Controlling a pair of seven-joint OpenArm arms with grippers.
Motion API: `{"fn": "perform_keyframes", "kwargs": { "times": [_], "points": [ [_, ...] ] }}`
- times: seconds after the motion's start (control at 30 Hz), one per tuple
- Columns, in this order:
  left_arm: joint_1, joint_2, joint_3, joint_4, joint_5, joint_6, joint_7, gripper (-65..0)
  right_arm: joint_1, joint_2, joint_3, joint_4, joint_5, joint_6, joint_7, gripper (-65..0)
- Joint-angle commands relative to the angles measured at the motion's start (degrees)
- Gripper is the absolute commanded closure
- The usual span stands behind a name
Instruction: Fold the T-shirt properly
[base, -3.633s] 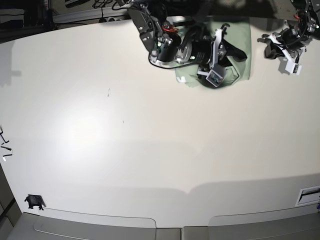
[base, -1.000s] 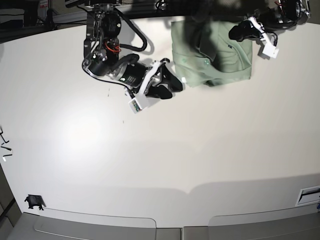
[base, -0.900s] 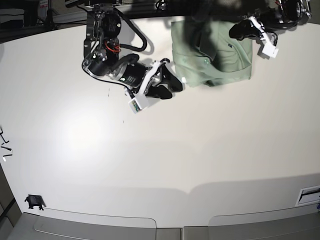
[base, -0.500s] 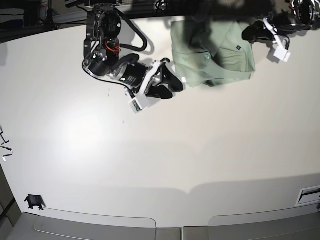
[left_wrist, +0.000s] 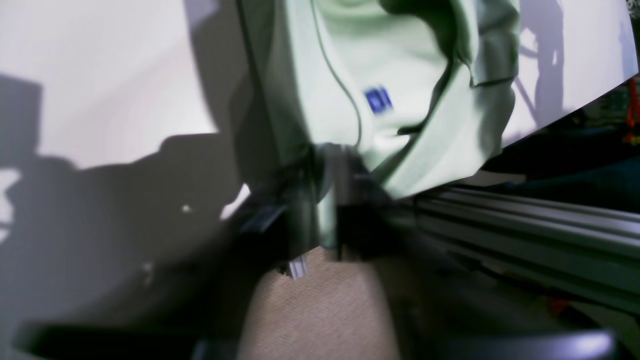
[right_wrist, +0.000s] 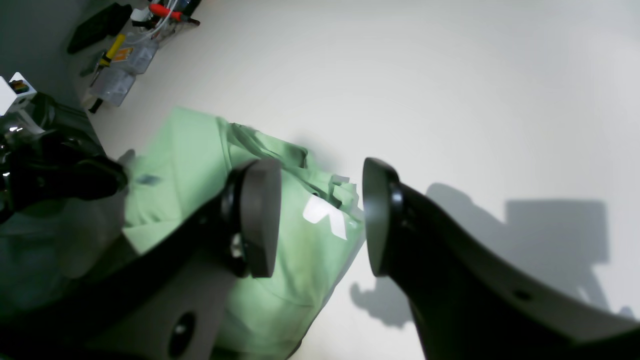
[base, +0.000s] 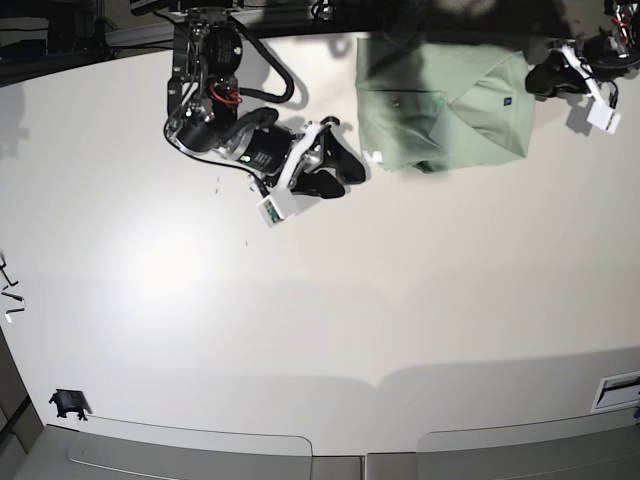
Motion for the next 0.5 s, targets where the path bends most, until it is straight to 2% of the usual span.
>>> {"fn": "perform_keyframes", "kwargs": {
  "times": [0.0, 0.07, 0.2, 0.37, 0.4, 0.43, 0.47],
  "points": [
    [0.2, -1.2, -0.4, 1.0, -1.2, -0.1, -1.2, -19.3, 0.6, -0.2, -0.1, 1.0, 1.5, 0.5, 1.6, -25.2],
    [0.2, -2.1, -0.4, 1.0, -0.7, -0.1, -3.3, -19.9, 0.7, -0.2, -0.1, 1.0, 1.5, 0.5, 1.6, -25.2],
    [-0.5, -2.6, -0.4, 1.0, 4.1, -0.1, -10.4, -19.9, 1.0, -0.1, 0.1, 1.0, 1.5, 0.5, 2.0, -25.2],
    [-2.8, -2.5, -0.3, 1.0, 3.0, -0.2, -12.6, -18.6, 1.9, -0.2, 0.1, 1.0, -1.2, 0.5, 6.7, -24.6],
    [-3.1, -2.5, -0.3, 1.0, 2.6, -0.1, -12.6, -16.3, 2.3, -0.2, 0.1, 1.0, -1.5, 0.5, 7.2, -21.1],
    [-3.6, -2.5, -0.3, 1.0, 2.2, -0.1, -12.6, -12.8, 2.7, -0.2, 0.1, 1.0, -1.5, 0.5, 7.3, -14.3],
    [-4.1, -2.4, -0.3, 1.0, 2.2, -0.2, -12.6, -8.5, 3.2, -0.2, 0.0, 1.0, -1.4, 0.5, 7.3, -4.6]
  ]
}}
